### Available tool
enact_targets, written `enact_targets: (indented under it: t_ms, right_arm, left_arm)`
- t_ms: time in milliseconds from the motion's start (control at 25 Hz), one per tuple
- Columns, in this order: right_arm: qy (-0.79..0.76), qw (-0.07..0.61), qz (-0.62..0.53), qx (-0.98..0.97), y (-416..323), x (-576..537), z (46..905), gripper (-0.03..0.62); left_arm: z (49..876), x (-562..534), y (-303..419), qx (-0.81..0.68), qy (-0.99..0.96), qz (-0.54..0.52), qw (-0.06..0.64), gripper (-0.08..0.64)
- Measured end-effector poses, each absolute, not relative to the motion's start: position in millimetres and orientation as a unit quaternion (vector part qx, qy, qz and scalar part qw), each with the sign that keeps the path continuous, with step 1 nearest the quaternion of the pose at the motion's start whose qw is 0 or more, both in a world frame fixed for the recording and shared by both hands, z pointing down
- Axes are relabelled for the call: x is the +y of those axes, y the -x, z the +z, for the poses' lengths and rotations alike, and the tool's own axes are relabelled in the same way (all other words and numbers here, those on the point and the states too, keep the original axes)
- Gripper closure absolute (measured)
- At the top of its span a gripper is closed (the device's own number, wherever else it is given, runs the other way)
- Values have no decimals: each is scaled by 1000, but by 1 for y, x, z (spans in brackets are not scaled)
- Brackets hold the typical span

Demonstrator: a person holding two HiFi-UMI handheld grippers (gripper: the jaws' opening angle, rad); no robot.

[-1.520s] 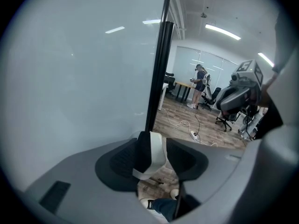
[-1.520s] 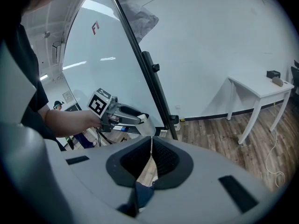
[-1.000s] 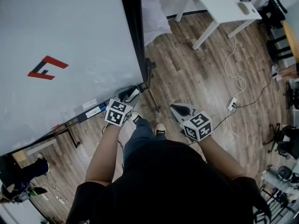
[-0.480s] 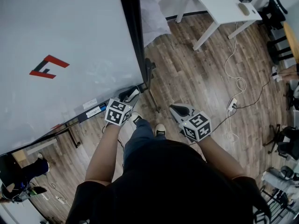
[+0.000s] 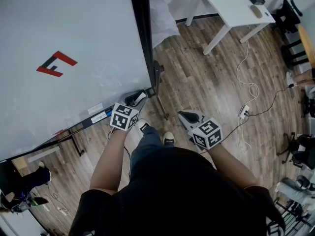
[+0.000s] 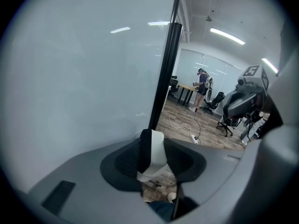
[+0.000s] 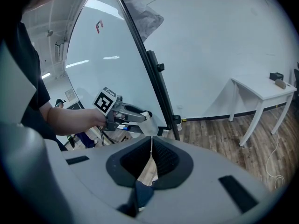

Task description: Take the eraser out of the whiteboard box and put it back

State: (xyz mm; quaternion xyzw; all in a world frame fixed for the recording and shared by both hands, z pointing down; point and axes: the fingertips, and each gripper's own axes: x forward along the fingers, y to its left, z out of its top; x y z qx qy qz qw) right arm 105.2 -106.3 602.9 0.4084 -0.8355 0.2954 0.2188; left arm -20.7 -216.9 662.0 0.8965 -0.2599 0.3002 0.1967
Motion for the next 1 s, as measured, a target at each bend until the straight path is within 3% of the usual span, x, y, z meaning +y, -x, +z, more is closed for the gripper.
enact_targets:
  t_ms: [1000]
  right_arm:
    - [-384, 214, 254, -861, -102, -94, 573, 591]
  left_arm:
    - [557, -202, 29, -318, -911, 219, 146, 406]
